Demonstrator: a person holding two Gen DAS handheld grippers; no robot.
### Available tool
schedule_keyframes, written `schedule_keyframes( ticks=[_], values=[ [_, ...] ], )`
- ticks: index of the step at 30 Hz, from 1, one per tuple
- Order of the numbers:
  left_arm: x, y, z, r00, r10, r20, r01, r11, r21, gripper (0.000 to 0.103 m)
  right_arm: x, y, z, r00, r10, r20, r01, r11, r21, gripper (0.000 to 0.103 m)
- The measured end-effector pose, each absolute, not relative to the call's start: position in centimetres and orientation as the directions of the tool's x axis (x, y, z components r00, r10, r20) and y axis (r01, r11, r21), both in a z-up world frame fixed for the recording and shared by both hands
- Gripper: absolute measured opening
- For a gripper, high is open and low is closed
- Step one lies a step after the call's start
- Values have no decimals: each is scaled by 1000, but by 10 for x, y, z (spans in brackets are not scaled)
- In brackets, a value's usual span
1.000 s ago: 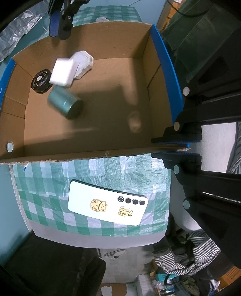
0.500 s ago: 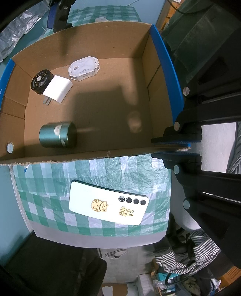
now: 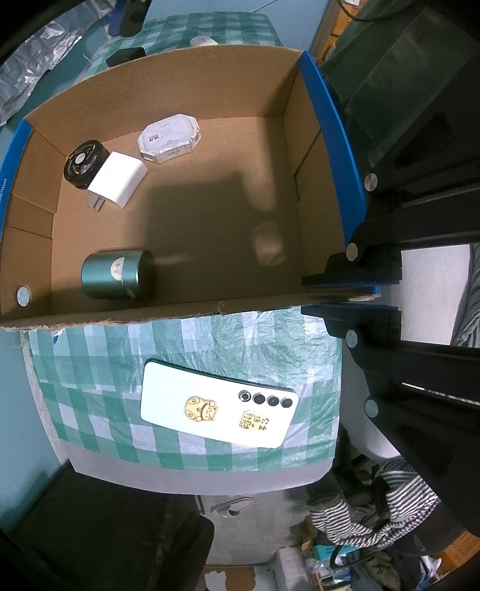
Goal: Organize rigid objects
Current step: 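Move the right gripper to the white KINYO oval device and grasp it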
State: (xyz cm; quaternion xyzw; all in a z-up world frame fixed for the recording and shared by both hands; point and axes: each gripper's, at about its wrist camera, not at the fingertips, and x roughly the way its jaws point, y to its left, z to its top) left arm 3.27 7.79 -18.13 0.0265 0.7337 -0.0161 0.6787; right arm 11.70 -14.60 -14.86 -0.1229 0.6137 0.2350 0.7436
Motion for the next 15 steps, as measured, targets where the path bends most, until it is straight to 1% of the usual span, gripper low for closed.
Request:
schedule_keyframes(
  ticks=[1, 8, 10, 15],
  values=[
    [33, 78, -181, -77, 17, -997, 61, 998, 12, 5, 117, -151, -149, 140, 191, -972, -488, 867, 100, 66],
    [33, 78, -181, -78, 18, -997, 63, 998, 13, 5, 118, -195, -155, 144, 140, -980, -393, 917, 73, 68],
    [33, 78, -181, -77, 19, -997, 65, 998, 14, 5, 119, -210, -158, 140, 124, -982, -355, 932, 67, 71],
    [33, 78, -181, -77, 20, -997, 67, 998, 15, 5, 120, -252, -171, 114, 68, -991, -246, 969, 38, 73]
  ],
)
